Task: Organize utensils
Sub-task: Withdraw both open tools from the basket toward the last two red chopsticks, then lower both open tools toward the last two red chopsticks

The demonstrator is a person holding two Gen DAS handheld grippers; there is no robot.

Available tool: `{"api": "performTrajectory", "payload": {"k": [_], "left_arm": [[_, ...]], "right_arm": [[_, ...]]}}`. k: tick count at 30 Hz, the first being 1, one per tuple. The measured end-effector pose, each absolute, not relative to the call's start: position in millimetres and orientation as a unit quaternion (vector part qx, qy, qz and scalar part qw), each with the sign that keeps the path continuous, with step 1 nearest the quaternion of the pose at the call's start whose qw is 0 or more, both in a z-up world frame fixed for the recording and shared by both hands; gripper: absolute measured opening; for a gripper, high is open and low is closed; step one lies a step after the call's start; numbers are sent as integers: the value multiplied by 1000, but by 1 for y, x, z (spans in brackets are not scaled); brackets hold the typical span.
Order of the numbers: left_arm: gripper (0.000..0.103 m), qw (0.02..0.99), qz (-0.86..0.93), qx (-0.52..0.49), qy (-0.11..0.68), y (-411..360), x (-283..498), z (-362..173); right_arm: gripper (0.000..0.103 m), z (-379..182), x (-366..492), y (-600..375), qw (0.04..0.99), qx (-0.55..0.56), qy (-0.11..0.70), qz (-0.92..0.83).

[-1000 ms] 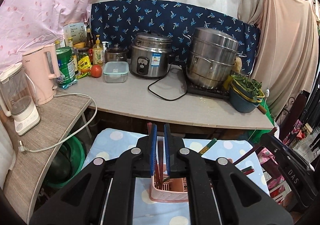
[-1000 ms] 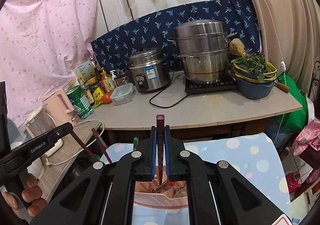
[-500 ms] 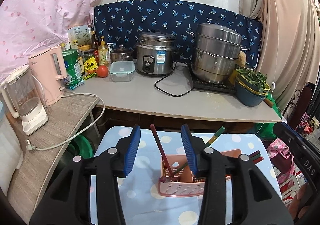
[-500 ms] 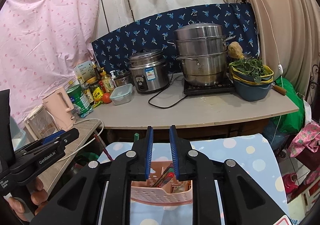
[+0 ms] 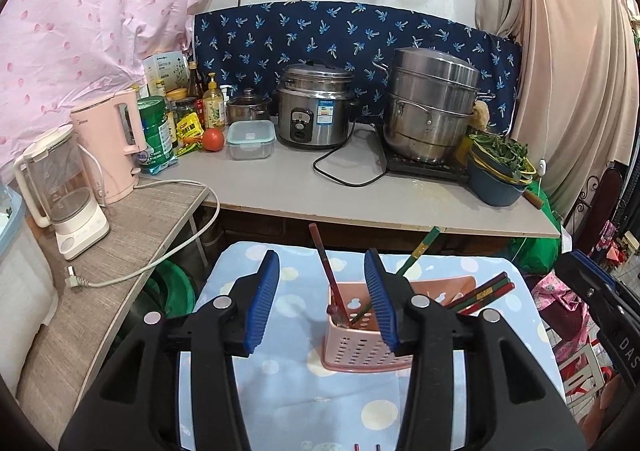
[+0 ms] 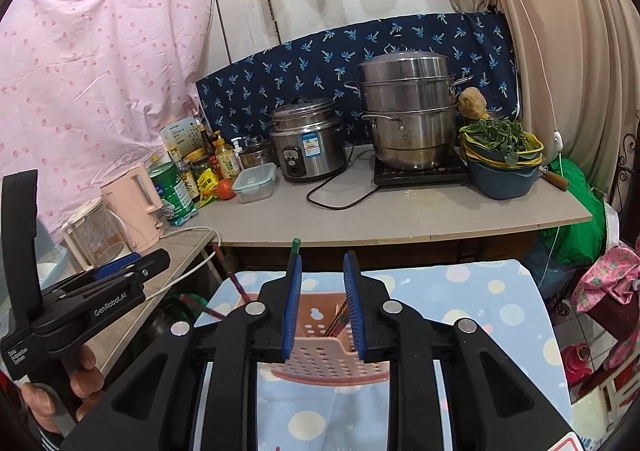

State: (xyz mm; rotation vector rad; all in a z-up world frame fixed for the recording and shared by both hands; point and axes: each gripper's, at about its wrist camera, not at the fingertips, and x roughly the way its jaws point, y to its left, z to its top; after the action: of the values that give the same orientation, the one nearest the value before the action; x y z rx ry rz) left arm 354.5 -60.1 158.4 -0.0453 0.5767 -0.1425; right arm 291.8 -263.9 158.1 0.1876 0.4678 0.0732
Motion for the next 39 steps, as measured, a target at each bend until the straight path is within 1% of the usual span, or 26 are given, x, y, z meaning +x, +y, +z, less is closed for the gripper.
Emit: {"api": "performTrajectory", "payload": {"k": [4,7,9,16,20,31,39], "left_arm": [[43,958,-69,-13,279,-60,337,159],[47,958,-73,-9,279,-60,322,157],[47,958,-75,-6,278,-59,312,156],[49,951,-88,3,296,-48,269,133],[53,945,-91,7,316,-40,245,109],[53,923,-72,26,377,-25,192,26],[53,911,-66,27,406,-21,164,-13]], "right_arm": [[23,157,273,-258,969,82,232,38],[23,154,255,-253,968,76,234,41],[23,151,245,-251,968,72,236,41],[23,124,198,-250,958,90,268,48],[24,94,172,-250,949,99,297,41],[24,5,117,-239,917,102,384,23],[24,-35,85,-213,904,83,417,37]]}}
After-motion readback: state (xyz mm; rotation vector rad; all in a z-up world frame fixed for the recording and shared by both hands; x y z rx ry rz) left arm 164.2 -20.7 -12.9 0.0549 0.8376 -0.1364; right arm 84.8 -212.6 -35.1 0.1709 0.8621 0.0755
